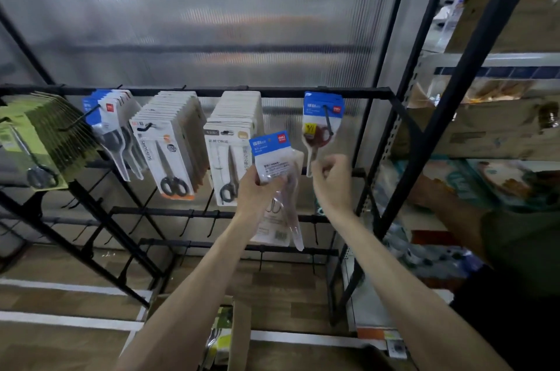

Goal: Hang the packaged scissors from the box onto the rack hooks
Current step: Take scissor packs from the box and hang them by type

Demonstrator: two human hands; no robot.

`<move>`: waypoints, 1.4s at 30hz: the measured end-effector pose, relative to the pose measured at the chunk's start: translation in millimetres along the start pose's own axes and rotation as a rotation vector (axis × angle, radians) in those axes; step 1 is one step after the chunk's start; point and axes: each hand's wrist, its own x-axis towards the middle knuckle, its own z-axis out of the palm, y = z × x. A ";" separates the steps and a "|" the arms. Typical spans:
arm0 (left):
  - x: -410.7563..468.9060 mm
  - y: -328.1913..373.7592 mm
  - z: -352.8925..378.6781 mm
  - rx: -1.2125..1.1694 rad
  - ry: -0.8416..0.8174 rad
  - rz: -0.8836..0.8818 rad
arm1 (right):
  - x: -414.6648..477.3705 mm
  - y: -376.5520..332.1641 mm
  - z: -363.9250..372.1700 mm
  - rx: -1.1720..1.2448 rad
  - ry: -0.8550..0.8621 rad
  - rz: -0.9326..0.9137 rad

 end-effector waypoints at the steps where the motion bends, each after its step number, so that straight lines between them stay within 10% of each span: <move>1: -2.1 0.1 2.5 0.011 -0.001 0.017 | -9.8 -0.3 4.2 -0.006 -0.071 -0.032; 14: -22.3 8.1 7.2 0.037 -0.117 0.076 | -33.2 -47.4 19.0 -0.262 -0.121 -0.011; 28: -23.6 8.2 -34.3 -0.032 -0.050 -0.113 | -17.3 -29.3 -32.0 0.288 -0.041 0.148; 42: -18.8 8.8 -22.8 -0.019 -0.063 -0.095 | 8.1 -28.5 -42.5 0.249 0.041 0.079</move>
